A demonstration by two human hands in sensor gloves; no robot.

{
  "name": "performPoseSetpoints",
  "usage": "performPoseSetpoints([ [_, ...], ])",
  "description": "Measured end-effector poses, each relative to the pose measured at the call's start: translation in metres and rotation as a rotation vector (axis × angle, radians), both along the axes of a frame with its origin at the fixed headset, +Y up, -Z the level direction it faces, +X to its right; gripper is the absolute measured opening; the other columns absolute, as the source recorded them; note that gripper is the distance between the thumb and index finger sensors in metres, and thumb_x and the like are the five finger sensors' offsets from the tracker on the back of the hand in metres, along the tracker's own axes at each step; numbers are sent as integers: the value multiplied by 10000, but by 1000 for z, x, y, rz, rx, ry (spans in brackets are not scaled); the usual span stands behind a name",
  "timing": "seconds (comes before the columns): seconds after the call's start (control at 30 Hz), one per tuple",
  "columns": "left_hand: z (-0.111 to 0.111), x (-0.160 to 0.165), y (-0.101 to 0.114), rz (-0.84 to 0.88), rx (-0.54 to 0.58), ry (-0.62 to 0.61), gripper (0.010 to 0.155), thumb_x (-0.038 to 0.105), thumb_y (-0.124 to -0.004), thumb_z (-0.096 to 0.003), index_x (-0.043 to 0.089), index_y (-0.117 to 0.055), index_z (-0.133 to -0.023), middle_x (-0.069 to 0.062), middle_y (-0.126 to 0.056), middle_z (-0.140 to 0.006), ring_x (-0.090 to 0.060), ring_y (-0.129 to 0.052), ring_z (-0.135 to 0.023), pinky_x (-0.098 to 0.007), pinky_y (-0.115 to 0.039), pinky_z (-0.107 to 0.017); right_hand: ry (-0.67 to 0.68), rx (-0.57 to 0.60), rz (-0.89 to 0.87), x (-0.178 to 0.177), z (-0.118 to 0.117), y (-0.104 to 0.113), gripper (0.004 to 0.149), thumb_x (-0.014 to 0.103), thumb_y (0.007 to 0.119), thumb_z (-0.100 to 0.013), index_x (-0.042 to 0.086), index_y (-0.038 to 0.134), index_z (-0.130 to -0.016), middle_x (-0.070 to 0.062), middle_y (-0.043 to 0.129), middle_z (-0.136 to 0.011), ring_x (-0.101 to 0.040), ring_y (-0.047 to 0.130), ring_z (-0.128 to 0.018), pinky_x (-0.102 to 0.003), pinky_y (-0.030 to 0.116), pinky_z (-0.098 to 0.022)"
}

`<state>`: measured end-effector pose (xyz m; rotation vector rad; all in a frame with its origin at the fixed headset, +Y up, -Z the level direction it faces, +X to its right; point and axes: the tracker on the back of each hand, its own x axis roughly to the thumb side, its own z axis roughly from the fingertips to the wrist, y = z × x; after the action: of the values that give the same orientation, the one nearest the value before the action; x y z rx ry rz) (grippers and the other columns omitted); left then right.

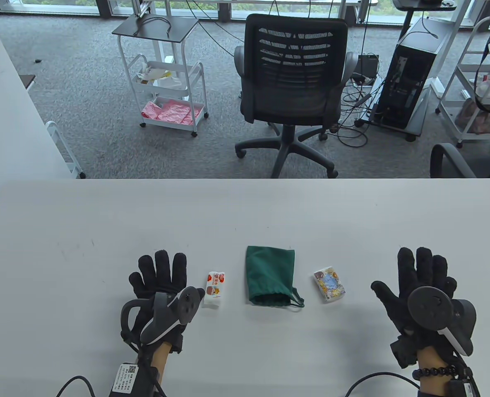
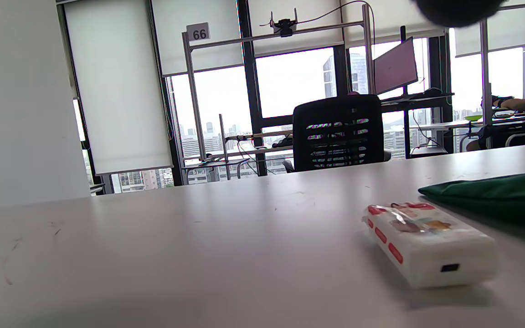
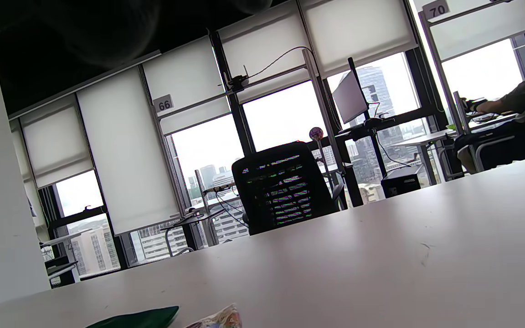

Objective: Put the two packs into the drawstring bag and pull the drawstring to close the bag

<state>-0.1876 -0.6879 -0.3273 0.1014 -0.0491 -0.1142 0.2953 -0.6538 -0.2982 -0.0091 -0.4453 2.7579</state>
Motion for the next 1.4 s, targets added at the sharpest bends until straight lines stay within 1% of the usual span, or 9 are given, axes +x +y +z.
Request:
performPoseSetpoints([
  [0.23,-10,37,5,6,-68,-33,881,681,-591,-477,208,-199,-1108,-240,-225,-1176,-627,-308,-1055,-783,-396,-695,8,-27,-14,-2,-2,-1,860,558,717,-492,87,326,-1095,-317,205,-1117,-648,206,-962,-851,281,-585],
  [0.4,-16,89,9,-57,-98,-138,874,687,-603,-469,217,-244,-1112,-229,-281,-1183,-616,-319,-1061,-782,-395,-695,9,-22,-18,-3,-3,0,854,554,715,-494,79,338,-1095,-319,220,-1118,-648,221,-964,-848,290,-590],
  [0.53,-22,130,-1,-111,-150,-199,878,692,-622,-456,217,-288,-1114,-213,-324,-1187,-605,-335,-1069,-783,-390,-697,21,-44,-33,-5,-6,-3,846,550,712,-497,70,351,-1092,-321,240,-1117,-647,237,-965,-845,301,-592],
  [0.67,-32,159,-23,-231,-261,-195,888,694,-642,-445,203,-328,-1114,-203,-378,-1185,-594,-355,-1074,-785,-383,-697,25,-54,-36,-6,-6,-4,843,547,712,-498,63,358,-1091,-328,258,-1114,-648,254,-965,-844,309,-593],
  [0.8,-42,171,-41,-338,-320,-153,867,684,-662,-446,192,-392,-1108,-194,-449,-1176,-576,-405,-1080,-785,-396,-698,27,-58,-38,-7,-6,-5,840,546,710,-498,60,362,-1090,-335,268,-1112,-650,264,-965,-842,314,-595],
  [0.93,-49,176,-53,-410,-325,-114,745,656,-662,-470,250,-519,-1078,-170,-557,-1153,-549,-496,-1074,-777,-420,-697,26,-66,-40,-8,-6,-6,839,543,709,-500,56,363,-1089,-339,275,-1109,-652,272,-963,-841,321,-596],
  [1.03,-51,177,-57,-407,-286,-92,692,636,-659,-481,285,-548,-1066,-162,-622,-1132,-535,-578,-1055,-770,-442,-697,24,-80,-45,-9,-8,-8,839,542,704,-501,54,359,-1089,-345,275,-1107,-656,274,-960,-838,326,-599],
  [1.27,-49,177,-54,-408,-199,-60,496,506,-638,-531,309,-716,-979,-112,-800,-1035,-470,-765,-984,-724,-534,-699,21,-87,-55,-8,-7,-9,837,540,702,-503,50,359,-1088,-347,274,-1106,-662,283,-957,-836,333,-601],
  [1.4,-46,173,-42,-302,-172,-56,492,490,-623,-536,300,-712,-980,-161,-746,-1057,-442,-870,-913,-662,-675,-673,29,-99,-56,-9,-9,-11,836,538,701,-504,47,360,-1088,-345,279,-1106,-661,287,-958,-834,337,-603],
])
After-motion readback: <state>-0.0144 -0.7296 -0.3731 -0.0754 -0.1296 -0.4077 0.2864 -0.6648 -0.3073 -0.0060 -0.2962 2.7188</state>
